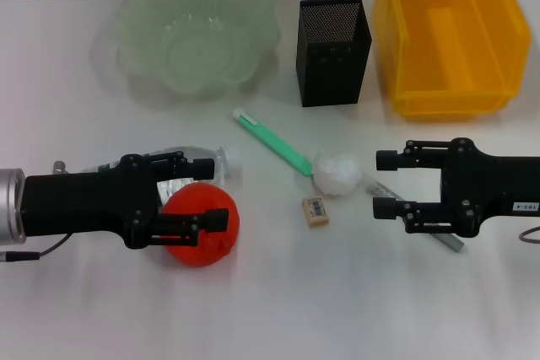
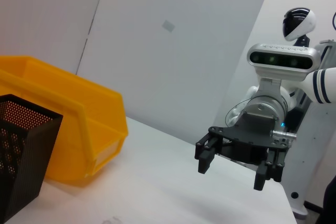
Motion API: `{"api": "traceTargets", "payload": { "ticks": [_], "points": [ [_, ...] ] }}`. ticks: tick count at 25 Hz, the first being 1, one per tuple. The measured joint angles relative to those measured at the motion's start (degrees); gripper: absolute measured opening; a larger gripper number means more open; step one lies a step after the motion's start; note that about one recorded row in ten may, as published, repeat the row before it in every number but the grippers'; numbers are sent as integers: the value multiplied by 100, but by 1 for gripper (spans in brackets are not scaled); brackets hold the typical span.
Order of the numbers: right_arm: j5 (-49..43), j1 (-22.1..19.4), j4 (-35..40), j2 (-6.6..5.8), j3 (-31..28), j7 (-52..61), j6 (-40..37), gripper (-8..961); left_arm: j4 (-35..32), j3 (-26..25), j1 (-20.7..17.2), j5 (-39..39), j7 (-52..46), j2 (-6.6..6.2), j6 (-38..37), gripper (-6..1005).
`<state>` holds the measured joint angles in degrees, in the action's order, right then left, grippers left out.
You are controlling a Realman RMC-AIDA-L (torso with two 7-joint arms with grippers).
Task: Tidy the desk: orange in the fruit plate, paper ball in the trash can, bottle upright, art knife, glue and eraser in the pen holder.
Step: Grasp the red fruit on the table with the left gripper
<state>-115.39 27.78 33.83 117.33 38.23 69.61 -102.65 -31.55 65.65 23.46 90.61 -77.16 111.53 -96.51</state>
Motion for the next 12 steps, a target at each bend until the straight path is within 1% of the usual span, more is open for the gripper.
{"api": "traceTargets", "payload": {
  "ticks": [12],
  "points": [
    [0, 0, 0, -15, -1, 4, -7, 685, -5, 0, 0, 0, -3, -1, 8, 843]
  ]
}}
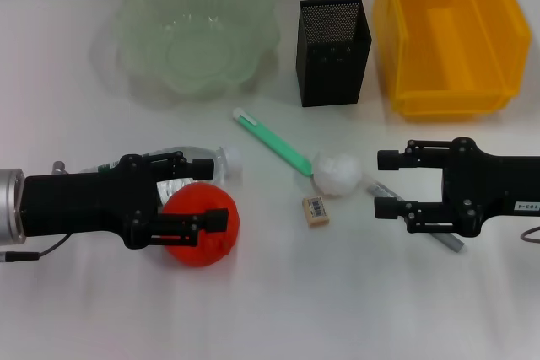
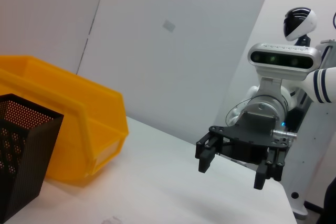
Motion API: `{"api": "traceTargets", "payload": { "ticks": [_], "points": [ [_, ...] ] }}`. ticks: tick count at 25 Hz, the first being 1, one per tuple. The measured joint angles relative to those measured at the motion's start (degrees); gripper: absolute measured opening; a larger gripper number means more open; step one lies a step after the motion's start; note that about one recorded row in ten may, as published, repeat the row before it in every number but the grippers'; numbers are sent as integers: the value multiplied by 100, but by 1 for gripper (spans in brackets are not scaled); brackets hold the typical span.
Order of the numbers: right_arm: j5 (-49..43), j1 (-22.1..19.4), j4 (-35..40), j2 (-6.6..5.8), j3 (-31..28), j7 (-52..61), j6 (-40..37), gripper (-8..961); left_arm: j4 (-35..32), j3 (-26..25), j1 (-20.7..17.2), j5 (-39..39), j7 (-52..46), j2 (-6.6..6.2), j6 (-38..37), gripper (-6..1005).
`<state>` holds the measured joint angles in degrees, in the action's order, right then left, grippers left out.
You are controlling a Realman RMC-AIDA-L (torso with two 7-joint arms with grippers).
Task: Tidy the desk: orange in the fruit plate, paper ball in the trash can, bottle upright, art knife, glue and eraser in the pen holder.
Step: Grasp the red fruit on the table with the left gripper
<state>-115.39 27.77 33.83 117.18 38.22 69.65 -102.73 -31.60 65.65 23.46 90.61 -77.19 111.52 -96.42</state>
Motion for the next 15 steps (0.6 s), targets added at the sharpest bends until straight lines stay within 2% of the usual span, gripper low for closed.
{"api": "traceTargets", "payload": {
  "ticks": [12, 15],
  "points": [
    [56, -5, 43, -20, -97, 13, -21, 684, -29, -3, 15, 0, -7, -2, -64, 842],
    [67, -11, 99, -20, -100, 27, -40, 684, -111, -6, 114, 123, -37, -4, -21, 842]
  ]
}}
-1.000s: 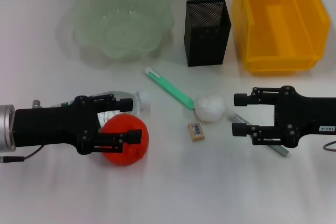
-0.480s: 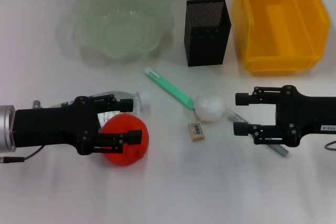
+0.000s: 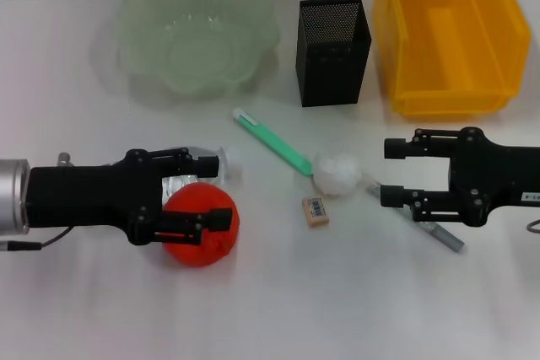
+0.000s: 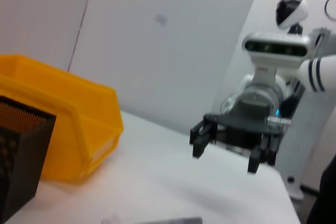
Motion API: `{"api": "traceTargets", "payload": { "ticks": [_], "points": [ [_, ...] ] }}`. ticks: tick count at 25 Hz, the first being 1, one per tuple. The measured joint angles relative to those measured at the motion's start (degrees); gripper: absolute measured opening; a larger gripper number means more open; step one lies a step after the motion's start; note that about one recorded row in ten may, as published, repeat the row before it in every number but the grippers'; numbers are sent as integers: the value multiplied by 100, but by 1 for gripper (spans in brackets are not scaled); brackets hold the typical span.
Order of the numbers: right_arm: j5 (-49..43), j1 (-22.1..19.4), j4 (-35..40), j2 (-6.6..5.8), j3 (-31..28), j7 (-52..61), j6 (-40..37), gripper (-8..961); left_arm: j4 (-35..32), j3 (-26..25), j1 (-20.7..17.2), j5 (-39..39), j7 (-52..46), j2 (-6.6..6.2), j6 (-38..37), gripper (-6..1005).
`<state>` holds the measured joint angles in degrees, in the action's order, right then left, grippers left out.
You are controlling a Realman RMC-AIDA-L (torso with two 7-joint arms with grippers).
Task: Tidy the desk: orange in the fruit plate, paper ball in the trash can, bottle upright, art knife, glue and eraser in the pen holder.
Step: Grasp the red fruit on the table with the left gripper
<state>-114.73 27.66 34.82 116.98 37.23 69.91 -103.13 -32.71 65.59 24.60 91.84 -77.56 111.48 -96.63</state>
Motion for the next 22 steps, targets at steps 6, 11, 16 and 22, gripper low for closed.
{"api": "traceTargets", "payload": {
  "ticks": [6, 11, 16, 22],
  "points": [
    [3, -16, 43, 14, 2, 22, -14, 684, -561, -11, 24, 618, -293, 49, 370, 813],
    [4, -29, 43, 16, 4, 24, -15, 684, -799, -20, -4, 953, -329, 94, 647, 790],
    [9, -33, 42, 18, 4, 28, -15, 684, -981, -83, -16, 1352, -344, 210, 764, 766],
    [12, -33, 42, 18, 4, 31, -17, 683, -1133, -264, -22, 1649, -349, 311, 775, 737]
  ]
}}
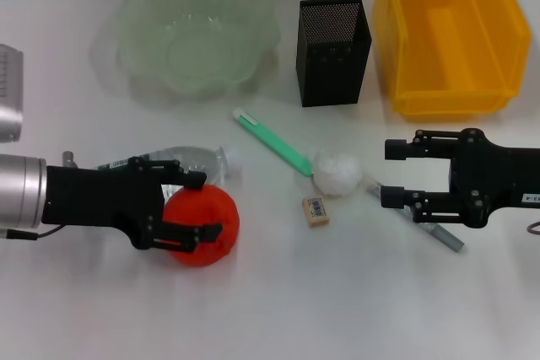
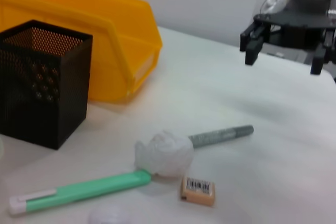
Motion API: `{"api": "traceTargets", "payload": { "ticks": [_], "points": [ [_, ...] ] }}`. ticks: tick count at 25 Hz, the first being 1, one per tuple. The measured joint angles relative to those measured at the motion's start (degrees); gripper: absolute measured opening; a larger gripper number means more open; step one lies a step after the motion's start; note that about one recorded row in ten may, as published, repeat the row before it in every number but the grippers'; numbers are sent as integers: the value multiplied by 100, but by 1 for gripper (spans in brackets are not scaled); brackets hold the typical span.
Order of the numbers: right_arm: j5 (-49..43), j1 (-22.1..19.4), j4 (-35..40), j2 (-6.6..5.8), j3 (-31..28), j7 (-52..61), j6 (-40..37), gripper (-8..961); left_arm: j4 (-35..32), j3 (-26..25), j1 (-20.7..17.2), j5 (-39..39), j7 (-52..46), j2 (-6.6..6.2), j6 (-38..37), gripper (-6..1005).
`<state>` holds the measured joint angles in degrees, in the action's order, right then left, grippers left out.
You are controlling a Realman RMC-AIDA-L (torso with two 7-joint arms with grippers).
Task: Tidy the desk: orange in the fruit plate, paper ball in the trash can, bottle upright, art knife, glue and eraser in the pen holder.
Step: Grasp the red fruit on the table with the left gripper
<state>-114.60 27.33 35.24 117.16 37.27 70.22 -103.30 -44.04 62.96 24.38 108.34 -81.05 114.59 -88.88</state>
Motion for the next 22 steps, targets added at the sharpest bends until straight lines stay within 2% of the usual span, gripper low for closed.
{"api": "traceTargets", "payload": {
  "ticks": [1, 3, 8, 15, 18, 22],
  "points": [
    [0, 0, 0, 0, -1, 0, -2, 683, -95, -62, -4, 197, -5, 63, 2, 732],
    [0, 0, 0, 2, 0, 1, -4, 683, -166, -88, 10, 428, -7, 111, 5, 723],
    [0, 0, 0, 10, -1, 1, -7, 683, -211, -122, 55, 639, -61, 151, 94, 699],
    [0, 0, 0, 17, -1, 1, -23, 683, -318, -88, 36, 651, -53, 171, 157, 460],
    [0, 0, 0, 17, -1, 1, -42, 683, -558, -95, -25, 834, -7, 290, 194, 366],
    [0, 0, -7, 17, -1, 1, -53, 683, -658, -105, -33, 1059, -5, 362, 238, 228]
  ]
}}
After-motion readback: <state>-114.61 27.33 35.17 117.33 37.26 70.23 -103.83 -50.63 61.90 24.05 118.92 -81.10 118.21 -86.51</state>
